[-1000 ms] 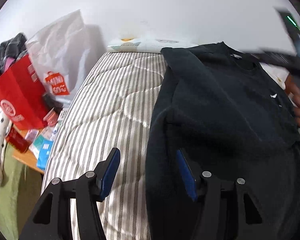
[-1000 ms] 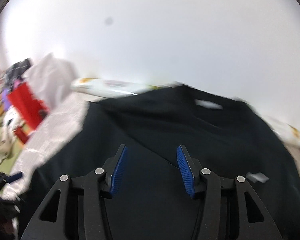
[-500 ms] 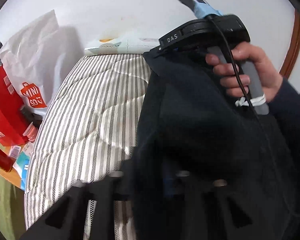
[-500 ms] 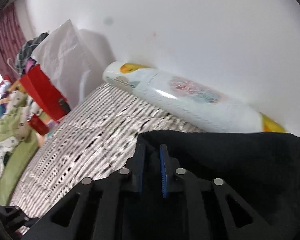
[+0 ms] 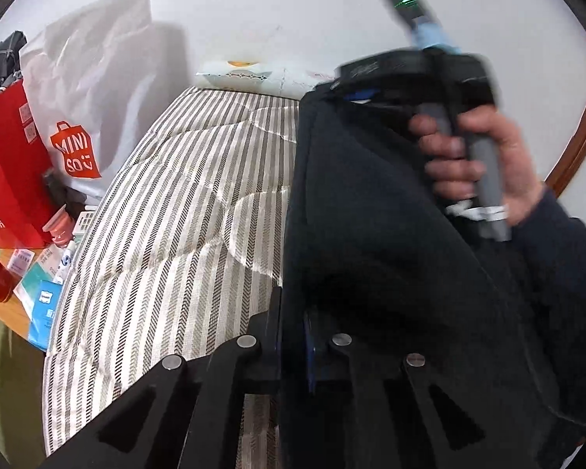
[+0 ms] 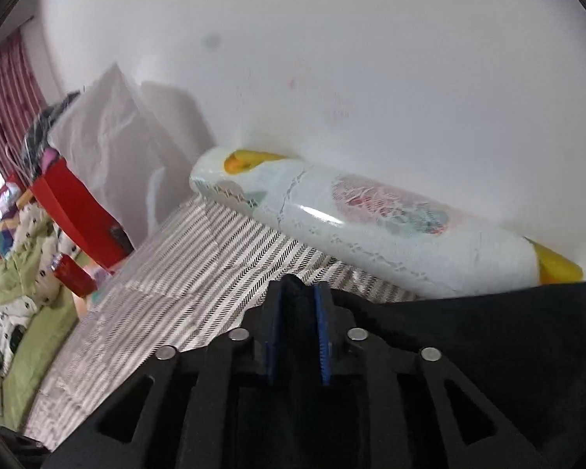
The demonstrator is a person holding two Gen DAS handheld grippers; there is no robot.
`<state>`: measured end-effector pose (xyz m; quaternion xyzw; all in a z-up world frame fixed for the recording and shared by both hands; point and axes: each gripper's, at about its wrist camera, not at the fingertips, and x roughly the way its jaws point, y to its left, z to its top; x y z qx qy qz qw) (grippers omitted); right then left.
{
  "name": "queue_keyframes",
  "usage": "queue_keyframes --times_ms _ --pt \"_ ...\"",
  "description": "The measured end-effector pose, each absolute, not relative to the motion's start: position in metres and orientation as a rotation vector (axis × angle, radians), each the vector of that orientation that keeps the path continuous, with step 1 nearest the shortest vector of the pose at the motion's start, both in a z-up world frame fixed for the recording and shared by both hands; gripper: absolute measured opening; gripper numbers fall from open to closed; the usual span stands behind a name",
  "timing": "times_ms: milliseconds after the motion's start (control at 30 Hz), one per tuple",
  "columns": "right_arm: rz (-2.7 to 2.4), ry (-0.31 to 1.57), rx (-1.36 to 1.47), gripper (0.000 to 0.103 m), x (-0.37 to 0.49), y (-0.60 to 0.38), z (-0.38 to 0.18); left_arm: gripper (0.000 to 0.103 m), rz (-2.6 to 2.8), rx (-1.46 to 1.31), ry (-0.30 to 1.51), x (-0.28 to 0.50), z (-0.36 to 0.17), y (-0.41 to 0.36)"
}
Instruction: Fold small clothes
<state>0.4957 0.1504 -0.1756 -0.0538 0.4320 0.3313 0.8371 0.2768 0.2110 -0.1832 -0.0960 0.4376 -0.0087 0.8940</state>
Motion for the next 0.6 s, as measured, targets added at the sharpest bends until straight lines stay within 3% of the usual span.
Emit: queue_keyframes --times_ms 200,333,400,600 --pt "0.543 0.826 -0.146 0.047 0.449 0.061 -0.131 0.048 -0.033 -0.250 0.868 0.266 -0.173 0.213" --pt "0.375 0.832 -0.142 0.052 0.408 -0.039 -0.125 0.048 -0.012 -0.238 0.846 0.278 -0.168 0.208" --pt "0.260 0.845 -0.141 0.067 0.384 -0.095 -0.130 0.048 0.031 -0.205 0.846 0.288 -0.171 0.206" --pt "-0.001 0.973 -0.112 0.068 0.328 -0.220 -0.167 0.052 0.073 -0.172 0.903 0.299 -0.183 0.200"
